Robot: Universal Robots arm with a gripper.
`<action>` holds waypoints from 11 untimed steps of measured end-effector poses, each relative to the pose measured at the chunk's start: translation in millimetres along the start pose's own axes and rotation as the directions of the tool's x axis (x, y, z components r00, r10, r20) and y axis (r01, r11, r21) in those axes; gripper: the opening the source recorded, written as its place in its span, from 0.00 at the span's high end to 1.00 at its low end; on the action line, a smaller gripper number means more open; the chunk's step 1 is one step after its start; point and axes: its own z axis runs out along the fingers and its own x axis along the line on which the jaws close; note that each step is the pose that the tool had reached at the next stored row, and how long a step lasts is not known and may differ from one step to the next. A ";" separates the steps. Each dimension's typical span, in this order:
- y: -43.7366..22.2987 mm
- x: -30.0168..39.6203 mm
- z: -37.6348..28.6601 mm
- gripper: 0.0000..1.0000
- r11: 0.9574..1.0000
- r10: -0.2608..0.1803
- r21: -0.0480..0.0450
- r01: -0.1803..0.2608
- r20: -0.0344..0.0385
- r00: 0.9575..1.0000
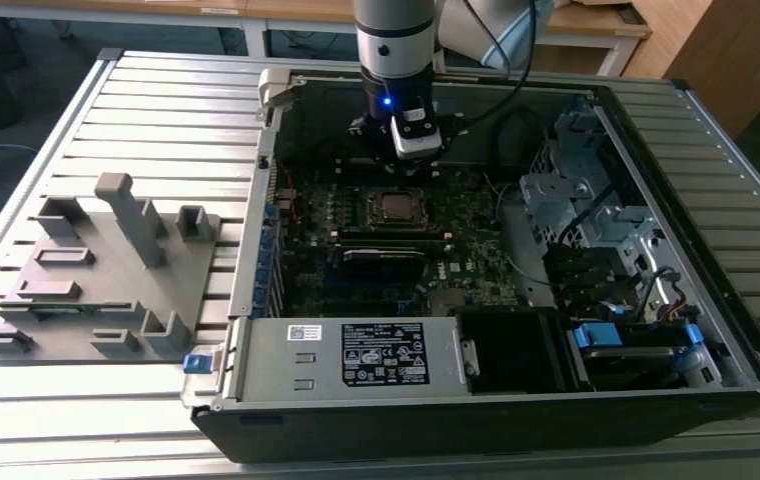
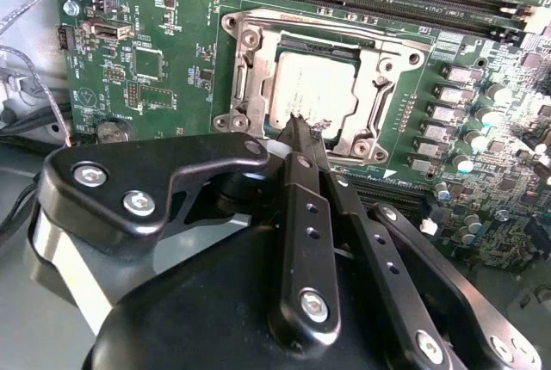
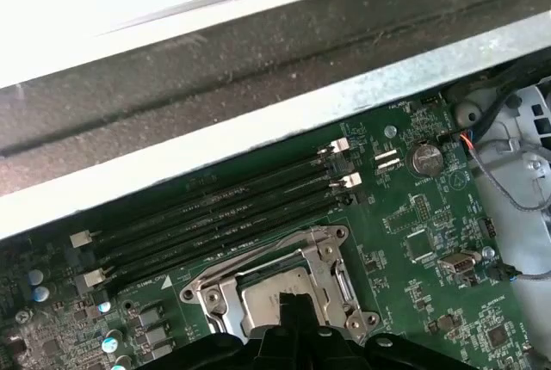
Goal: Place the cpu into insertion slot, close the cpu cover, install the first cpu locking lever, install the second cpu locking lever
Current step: 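Install the first cpu locking lever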
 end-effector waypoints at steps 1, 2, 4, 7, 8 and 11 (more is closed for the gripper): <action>0.0 0.0 0.0 0.90 1.000 0.000 0.000 0.000 0.000 1.000; 0.0 0.0 0.0 0.90 1.000 -0.001 0.000 0.001 0.000 1.000; 0.1 -0.1 0.3 0.90 1.000 -0.001 0.002 0.001 -0.006 1.000; 0.0 0.1 1.3 0.90 1.000 -0.001 0.015 0.002 -0.041 0.999; 0.0 0.1 1.7 0.90 1.000 -0.001 0.020 0.002 -0.054 0.999; -0.1 0.3 2.6 0.90 0.999 -0.001 0.034 0.004 -0.090 0.996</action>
